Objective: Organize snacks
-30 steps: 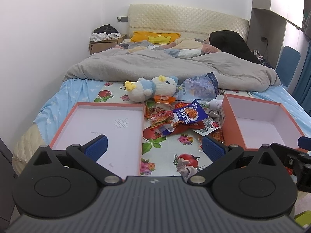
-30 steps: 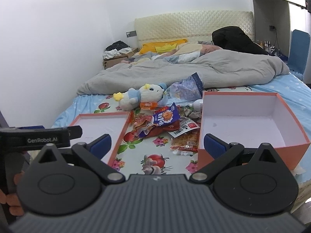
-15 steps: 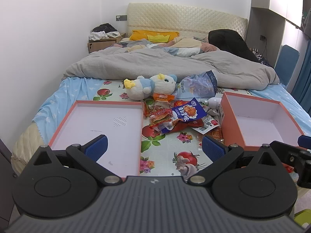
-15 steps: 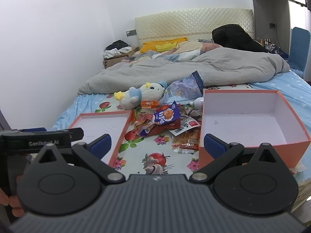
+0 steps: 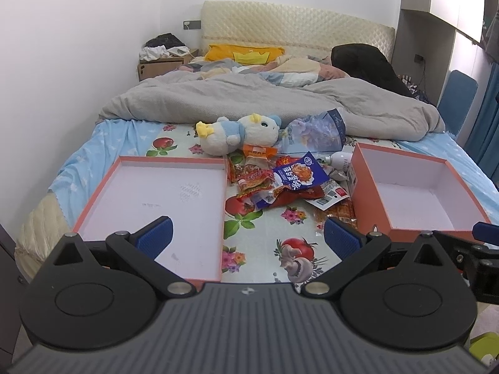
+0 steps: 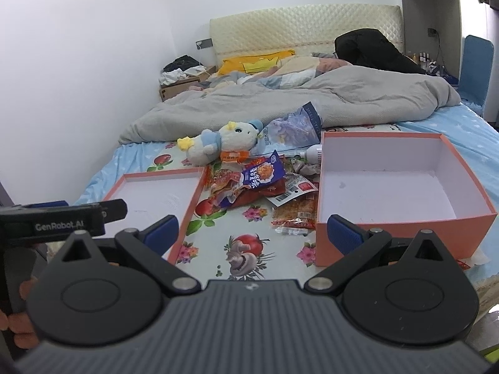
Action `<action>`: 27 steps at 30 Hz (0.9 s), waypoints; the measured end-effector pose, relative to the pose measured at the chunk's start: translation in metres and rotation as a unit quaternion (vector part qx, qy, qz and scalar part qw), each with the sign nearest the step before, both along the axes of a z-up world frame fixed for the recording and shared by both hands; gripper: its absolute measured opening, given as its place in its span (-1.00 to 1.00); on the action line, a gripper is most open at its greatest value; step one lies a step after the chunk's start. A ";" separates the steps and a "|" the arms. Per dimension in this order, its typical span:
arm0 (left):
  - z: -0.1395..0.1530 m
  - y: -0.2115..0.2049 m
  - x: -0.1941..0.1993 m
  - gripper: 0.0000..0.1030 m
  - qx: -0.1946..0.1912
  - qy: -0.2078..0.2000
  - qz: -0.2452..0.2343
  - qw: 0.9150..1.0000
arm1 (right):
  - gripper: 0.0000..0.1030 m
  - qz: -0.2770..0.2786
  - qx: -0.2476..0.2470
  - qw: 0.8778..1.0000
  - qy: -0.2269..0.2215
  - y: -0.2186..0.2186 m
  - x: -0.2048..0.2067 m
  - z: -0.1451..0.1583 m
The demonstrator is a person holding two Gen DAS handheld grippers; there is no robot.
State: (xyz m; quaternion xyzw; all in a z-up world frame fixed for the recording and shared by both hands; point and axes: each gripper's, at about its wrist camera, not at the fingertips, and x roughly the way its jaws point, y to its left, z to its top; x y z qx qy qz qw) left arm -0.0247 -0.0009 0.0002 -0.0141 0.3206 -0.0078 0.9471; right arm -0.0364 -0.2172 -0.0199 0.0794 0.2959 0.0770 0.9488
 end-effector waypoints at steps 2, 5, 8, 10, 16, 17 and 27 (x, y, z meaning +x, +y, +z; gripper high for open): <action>-0.002 0.002 0.001 1.00 -0.001 0.002 -0.001 1.000 | 1.00 -0.002 0.001 1.000 0.002 0.000 0.000 -0.001; -0.005 0.004 0.003 1.00 -0.002 0.008 -0.001 1.000 | 1.00 0.000 0.006 1.000 0.008 -0.001 0.000 -0.004; -0.007 0.006 0.004 1.00 -0.005 0.012 -0.001 1.000 | 1.00 0.001 0.008 1.000 0.009 0.000 -0.001 -0.005; -0.009 0.008 0.006 1.00 -0.007 0.012 -0.002 1.000 | 1.00 0.003 0.013 1.000 0.002 0.001 -0.002 -0.005; -0.013 0.010 0.008 1.00 -0.010 0.016 -0.006 1.000 | 1.00 -0.001 0.024 1.000 0.017 0.000 -0.001 -0.010; -0.014 0.010 0.008 1.00 -0.010 0.018 -0.006 1.000 | 1.00 -0.007 0.025 0.999 0.019 0.000 -0.001 -0.011; -0.020 0.012 0.013 1.00 -0.014 0.020 -0.010 1.000 | 0.98 -0.023 0.020 0.999 0.022 0.000 0.002 -0.020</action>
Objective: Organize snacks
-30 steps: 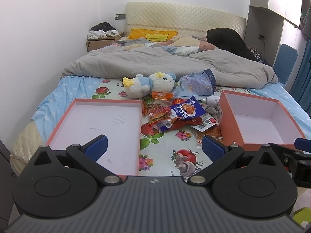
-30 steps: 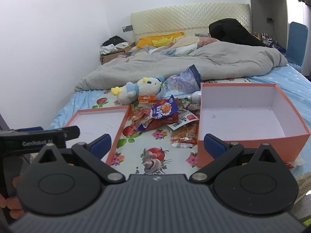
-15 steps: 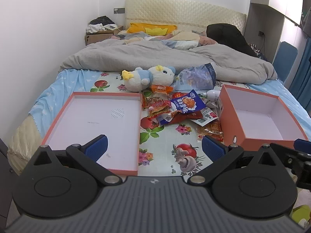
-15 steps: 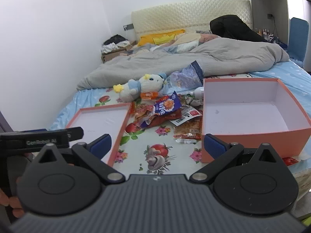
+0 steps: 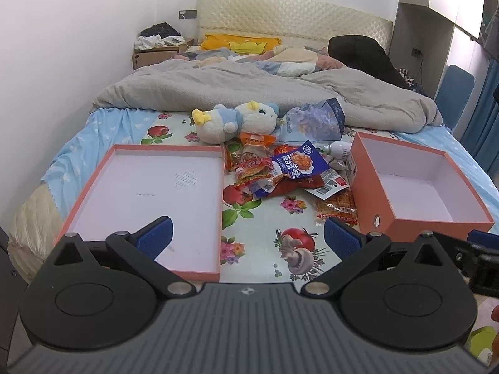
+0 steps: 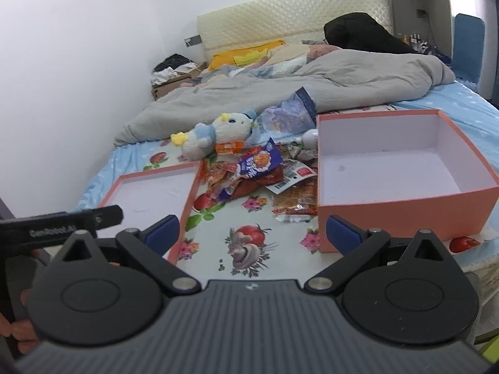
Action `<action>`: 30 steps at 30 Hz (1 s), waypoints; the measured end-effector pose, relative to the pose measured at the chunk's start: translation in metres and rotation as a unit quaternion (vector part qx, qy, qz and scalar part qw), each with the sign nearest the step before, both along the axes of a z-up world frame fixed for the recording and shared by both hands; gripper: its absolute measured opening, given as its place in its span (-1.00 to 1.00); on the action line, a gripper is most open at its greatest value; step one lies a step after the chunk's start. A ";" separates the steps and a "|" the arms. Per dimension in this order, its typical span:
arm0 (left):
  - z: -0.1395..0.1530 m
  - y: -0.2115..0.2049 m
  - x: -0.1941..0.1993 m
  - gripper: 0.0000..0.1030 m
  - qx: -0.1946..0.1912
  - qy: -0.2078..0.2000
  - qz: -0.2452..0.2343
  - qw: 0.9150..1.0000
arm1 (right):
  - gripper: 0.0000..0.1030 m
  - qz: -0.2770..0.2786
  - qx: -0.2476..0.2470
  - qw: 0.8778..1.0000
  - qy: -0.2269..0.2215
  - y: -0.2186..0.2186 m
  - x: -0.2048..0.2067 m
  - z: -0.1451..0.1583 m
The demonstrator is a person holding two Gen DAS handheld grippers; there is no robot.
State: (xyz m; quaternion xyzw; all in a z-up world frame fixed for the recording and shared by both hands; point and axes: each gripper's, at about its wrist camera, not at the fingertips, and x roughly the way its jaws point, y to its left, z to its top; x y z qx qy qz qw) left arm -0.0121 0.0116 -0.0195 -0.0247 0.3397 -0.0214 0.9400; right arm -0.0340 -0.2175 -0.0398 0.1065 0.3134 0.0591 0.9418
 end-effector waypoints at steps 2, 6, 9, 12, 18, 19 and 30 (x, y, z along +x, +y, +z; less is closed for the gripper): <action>-0.003 0.000 0.003 1.00 -0.003 0.005 -0.004 1.000 | 0.98 -0.003 -0.010 1.000 -0.005 0.002 -0.001 -0.002; -0.011 -0.001 0.013 1.00 -0.003 0.019 -0.008 1.000 | 0.98 0.004 -0.025 1.000 -0.019 0.008 0.001 -0.006; -0.015 -0.002 0.025 1.00 0.001 0.024 -0.009 1.000 | 0.98 0.013 -0.038 0.999 -0.024 0.010 0.004 -0.010; -0.019 -0.003 0.037 1.00 0.001 0.027 -0.010 1.000 | 0.98 0.019 -0.028 0.999 -0.026 0.009 0.008 -0.014; -0.032 -0.003 0.066 1.00 -0.010 0.040 -0.011 0.999 | 0.98 0.011 -0.035 0.999 -0.028 0.015 0.022 -0.024; -0.035 -0.004 0.072 1.00 -0.008 0.043 -0.014 0.999 | 0.98 0.009 -0.035 0.999 -0.031 0.016 0.024 -0.026; -0.055 -0.008 0.116 1.00 0.002 0.041 -0.030 0.999 | 0.98 0.003 -0.036 0.999 -0.033 0.035 0.048 -0.053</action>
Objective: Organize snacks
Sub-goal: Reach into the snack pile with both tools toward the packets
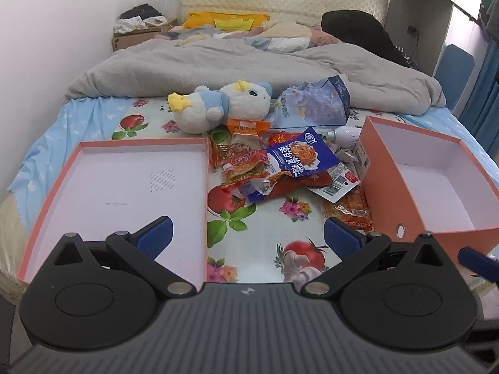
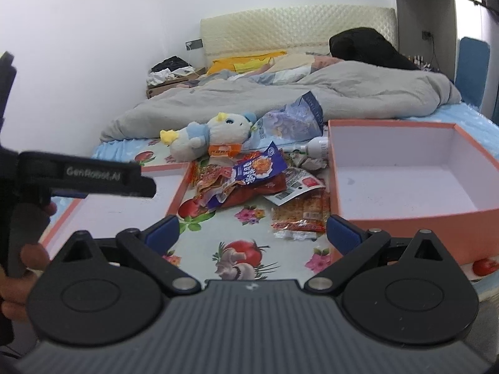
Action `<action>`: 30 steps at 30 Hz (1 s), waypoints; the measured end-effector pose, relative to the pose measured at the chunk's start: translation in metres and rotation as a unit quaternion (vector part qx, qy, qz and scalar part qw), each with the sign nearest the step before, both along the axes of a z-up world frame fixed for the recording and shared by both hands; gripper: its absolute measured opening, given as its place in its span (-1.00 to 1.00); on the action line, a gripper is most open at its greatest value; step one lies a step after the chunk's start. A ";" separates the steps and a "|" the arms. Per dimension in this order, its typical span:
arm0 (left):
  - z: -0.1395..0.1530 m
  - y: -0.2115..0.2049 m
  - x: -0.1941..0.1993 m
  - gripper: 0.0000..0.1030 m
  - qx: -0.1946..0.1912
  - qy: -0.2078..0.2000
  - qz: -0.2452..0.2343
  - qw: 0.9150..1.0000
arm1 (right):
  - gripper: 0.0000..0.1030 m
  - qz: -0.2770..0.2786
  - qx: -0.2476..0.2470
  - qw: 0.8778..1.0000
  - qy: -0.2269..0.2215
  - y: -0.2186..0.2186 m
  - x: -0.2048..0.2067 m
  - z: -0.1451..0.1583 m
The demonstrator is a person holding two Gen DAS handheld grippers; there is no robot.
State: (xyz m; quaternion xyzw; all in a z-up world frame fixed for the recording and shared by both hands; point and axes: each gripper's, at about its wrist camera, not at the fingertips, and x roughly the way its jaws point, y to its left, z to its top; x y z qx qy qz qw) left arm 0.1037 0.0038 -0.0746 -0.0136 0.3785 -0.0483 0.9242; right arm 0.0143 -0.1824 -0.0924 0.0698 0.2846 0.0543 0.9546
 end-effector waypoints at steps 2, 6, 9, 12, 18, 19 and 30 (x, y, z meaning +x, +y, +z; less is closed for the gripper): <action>-0.005 0.001 0.010 1.00 -0.001 0.007 -0.005 1.000 | 0.98 0.004 -0.008 1.000 0.003 0.004 0.002 -0.003; -0.014 0.004 0.028 1.00 0.001 0.011 -0.012 1.000 | 0.98 0.014 -0.015 1.000 0.000 0.014 0.007 -0.007; -0.021 0.011 0.044 1.00 -0.001 0.016 -0.005 1.000 | 0.98 0.018 -0.019 1.000 0.001 0.020 0.016 -0.011; -0.030 0.021 0.058 1.00 -0.010 0.021 0.005 1.000 | 0.98 0.026 -0.025 0.999 -0.001 0.027 0.027 -0.018; -0.060 0.037 0.086 1.00 -0.029 0.045 0.015 0.998 | 0.98 0.032 -0.035 0.999 0.006 0.037 0.057 -0.029; -0.064 0.039 0.091 1.00 -0.028 0.044 0.017 0.998 | 0.98 0.030 -0.037 0.999 0.004 0.038 0.061 -0.031; -0.096 0.027 0.139 1.00 -0.048 0.036 -0.015 0.998 | 0.77 0.036 -0.074 0.996 0.038 0.043 0.124 -0.087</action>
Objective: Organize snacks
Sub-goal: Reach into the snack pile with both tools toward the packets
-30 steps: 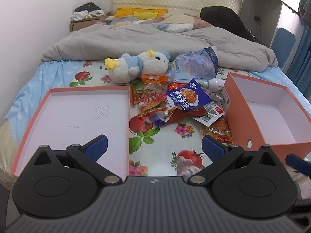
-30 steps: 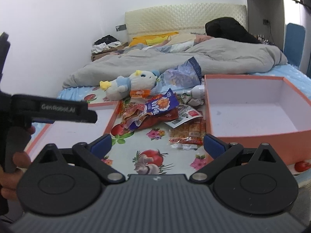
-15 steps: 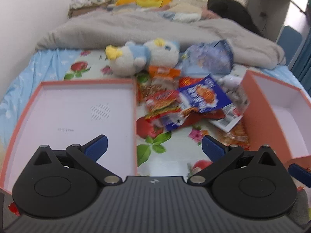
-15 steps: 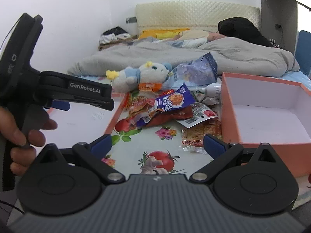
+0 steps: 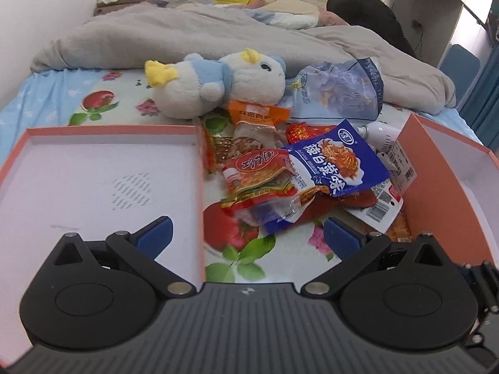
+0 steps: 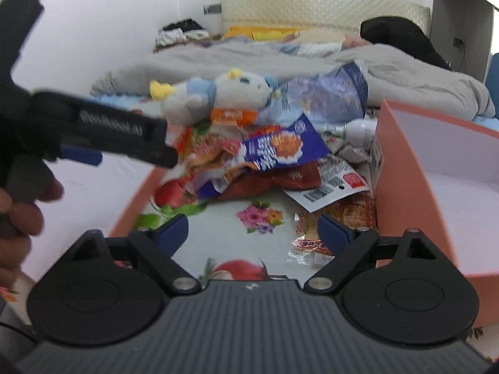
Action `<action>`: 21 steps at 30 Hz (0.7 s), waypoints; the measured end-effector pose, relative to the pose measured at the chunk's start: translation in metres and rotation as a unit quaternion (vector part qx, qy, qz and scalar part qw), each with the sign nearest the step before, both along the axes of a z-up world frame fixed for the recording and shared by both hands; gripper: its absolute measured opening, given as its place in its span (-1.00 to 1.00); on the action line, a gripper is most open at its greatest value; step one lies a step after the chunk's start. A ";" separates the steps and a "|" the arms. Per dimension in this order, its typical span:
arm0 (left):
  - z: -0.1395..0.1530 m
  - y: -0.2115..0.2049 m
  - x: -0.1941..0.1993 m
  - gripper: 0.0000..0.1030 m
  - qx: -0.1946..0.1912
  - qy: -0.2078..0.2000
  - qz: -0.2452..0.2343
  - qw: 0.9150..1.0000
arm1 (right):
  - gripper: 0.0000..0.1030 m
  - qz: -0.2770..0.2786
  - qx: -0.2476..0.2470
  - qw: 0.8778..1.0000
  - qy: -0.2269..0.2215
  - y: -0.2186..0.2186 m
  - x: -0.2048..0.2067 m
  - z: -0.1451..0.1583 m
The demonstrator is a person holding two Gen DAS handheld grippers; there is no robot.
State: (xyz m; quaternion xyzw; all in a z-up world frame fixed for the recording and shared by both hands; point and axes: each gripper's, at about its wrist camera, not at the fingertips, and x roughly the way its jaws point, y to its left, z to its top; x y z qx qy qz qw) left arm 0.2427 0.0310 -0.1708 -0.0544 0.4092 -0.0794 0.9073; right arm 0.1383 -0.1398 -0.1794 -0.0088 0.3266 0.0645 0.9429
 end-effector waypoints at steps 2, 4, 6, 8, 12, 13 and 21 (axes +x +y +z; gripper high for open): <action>-0.005 -0.003 0.011 1.00 -0.012 0.002 -0.005 1.000 | 0.77 -0.007 -0.017 1.000 0.006 -0.002 0.008 -0.008; -0.010 -0.007 0.023 1.00 -0.016 0.002 -0.015 1.000 | 0.77 -0.014 -0.025 0.999 0.013 -0.005 0.017 -0.014; -0.014 -0.011 0.034 1.00 -0.014 0.002 -0.024 1.000 | 0.76 -0.020 -0.025 0.999 0.018 -0.008 0.026 -0.018; -0.019 -0.014 0.046 1.00 -0.013 0.004 -0.036 0.999 | 0.75 -0.024 -0.030 0.999 0.015 -0.008 0.033 -0.020; -0.024 -0.017 0.067 0.99 -0.013 0.003 -0.054 0.998 | 0.51 -0.037 -0.018 0.999 0.000 -0.013 0.049 -0.018; -0.025 -0.017 0.071 0.97 -0.013 0.003 -0.055 0.998 | 0.43 -0.043 -0.009 0.999 -0.008 -0.015 0.052 -0.017; -0.043 -0.019 0.107 0.73 -0.034 0.023 -0.079 0.996 | 0.17 -0.081 0.065 0.994 -0.033 -0.029 0.091 -0.015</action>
